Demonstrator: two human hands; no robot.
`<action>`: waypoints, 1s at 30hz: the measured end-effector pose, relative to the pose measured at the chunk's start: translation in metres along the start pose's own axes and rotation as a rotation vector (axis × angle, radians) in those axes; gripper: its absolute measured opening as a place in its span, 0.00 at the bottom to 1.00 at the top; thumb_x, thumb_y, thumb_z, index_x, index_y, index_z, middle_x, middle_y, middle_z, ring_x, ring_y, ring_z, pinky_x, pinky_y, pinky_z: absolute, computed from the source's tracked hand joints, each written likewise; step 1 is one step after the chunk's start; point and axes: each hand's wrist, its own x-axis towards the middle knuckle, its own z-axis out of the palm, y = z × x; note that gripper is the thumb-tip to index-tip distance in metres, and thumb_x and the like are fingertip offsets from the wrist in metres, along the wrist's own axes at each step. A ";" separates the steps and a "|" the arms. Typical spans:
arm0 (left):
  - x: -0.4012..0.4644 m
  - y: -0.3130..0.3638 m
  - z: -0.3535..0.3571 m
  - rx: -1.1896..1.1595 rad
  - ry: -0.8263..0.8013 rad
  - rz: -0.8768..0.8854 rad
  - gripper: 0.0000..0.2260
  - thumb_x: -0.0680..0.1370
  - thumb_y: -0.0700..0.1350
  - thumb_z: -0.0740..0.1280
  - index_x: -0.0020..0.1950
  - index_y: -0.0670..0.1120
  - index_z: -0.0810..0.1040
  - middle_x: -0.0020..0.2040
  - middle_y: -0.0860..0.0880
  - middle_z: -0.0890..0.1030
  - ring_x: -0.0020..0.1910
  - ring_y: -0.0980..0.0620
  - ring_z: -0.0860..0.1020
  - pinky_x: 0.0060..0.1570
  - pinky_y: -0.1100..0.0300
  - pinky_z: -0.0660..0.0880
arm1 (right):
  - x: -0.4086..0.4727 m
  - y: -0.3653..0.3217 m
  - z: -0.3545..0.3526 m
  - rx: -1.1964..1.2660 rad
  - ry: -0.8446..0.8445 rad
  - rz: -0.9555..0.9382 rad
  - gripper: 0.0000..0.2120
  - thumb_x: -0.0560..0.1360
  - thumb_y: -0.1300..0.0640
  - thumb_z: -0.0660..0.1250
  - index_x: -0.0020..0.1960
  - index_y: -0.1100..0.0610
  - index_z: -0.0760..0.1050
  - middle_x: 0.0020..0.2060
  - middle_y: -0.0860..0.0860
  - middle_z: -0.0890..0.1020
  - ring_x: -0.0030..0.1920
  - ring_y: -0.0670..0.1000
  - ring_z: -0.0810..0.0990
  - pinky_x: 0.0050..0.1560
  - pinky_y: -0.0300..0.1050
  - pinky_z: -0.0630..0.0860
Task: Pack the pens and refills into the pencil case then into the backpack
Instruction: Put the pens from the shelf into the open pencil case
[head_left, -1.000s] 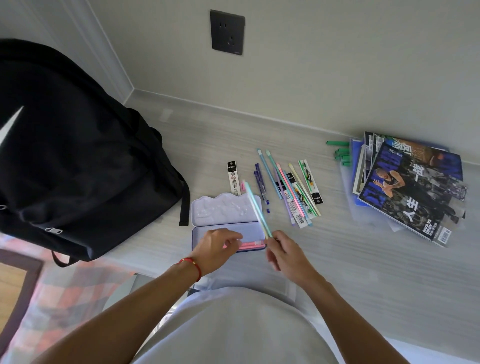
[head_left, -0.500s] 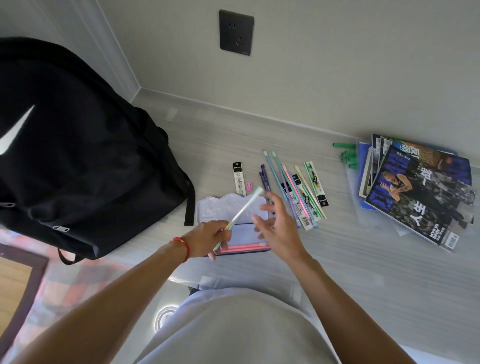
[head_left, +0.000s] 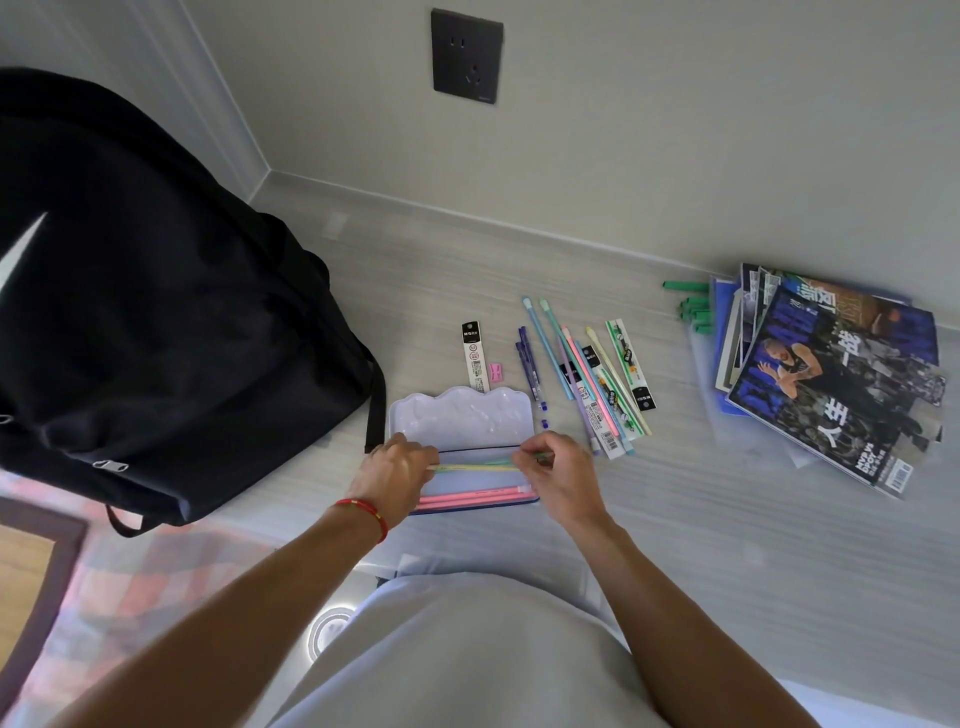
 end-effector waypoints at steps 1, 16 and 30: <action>-0.002 -0.002 0.003 0.017 0.029 0.008 0.03 0.74 0.39 0.71 0.46 0.46 0.82 0.39 0.45 0.82 0.45 0.41 0.78 0.41 0.52 0.79 | 0.000 0.003 -0.001 -0.062 -0.019 -0.028 0.08 0.72 0.58 0.76 0.50 0.56 0.81 0.47 0.50 0.81 0.45 0.48 0.82 0.47 0.38 0.81; -0.009 -0.008 0.012 0.118 -0.018 -0.052 0.06 0.76 0.45 0.70 0.51 0.50 0.83 0.51 0.47 0.75 0.53 0.44 0.71 0.50 0.51 0.74 | -0.003 -0.003 -0.001 -0.554 -0.119 -0.165 0.07 0.74 0.50 0.74 0.51 0.51 0.84 0.49 0.47 0.77 0.42 0.49 0.80 0.41 0.41 0.73; -0.017 -0.018 0.009 0.001 0.078 -0.062 0.07 0.70 0.38 0.74 0.45 0.48 0.81 0.40 0.48 0.81 0.43 0.44 0.76 0.40 0.52 0.76 | 0.001 -0.002 0.000 -0.663 -0.117 -0.207 0.08 0.77 0.53 0.71 0.55 0.53 0.81 0.52 0.48 0.75 0.46 0.50 0.83 0.43 0.41 0.76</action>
